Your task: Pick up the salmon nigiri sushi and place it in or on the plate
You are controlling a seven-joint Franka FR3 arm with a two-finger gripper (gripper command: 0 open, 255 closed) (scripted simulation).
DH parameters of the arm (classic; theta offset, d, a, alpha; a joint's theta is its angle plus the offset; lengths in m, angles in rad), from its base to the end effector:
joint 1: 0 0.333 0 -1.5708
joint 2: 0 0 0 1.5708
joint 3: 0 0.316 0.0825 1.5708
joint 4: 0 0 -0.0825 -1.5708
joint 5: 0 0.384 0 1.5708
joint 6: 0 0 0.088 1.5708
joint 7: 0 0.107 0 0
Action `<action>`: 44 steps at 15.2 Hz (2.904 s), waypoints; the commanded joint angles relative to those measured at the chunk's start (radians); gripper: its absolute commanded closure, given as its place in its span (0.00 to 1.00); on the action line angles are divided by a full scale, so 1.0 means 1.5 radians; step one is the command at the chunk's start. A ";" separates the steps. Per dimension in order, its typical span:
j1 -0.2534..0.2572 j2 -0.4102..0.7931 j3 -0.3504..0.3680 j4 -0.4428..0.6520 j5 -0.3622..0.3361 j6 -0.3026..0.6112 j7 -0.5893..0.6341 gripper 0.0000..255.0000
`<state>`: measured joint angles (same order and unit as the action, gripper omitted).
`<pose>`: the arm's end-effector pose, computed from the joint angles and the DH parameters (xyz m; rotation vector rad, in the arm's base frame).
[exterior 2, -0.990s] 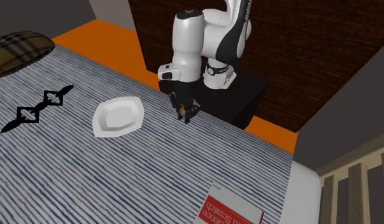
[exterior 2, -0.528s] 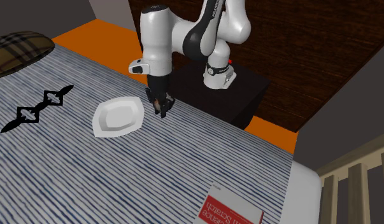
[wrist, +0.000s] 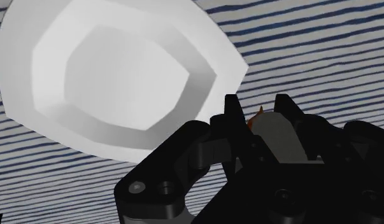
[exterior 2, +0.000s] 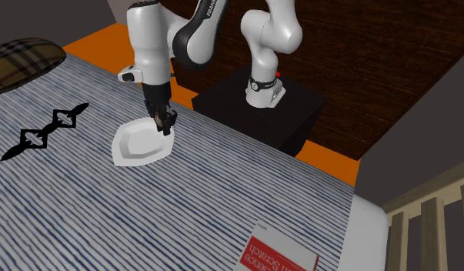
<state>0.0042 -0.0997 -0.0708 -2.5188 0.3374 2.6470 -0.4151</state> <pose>0.4736 -0.0403 0.3366 -2.9734 -0.1018 -0.3971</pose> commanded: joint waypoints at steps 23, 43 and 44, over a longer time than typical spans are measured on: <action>-0.075 0.233 -0.036 0.161 0.145 0.028 -0.243 1.00; -0.071 0.151 -0.063 0.140 0.083 -0.030 -0.198 0.00; -0.071 0.151 -0.063 0.140 0.083 -0.030 -0.198 0.00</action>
<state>-0.1017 0.1301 -0.1643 -2.3082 0.4648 2.6052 -0.7149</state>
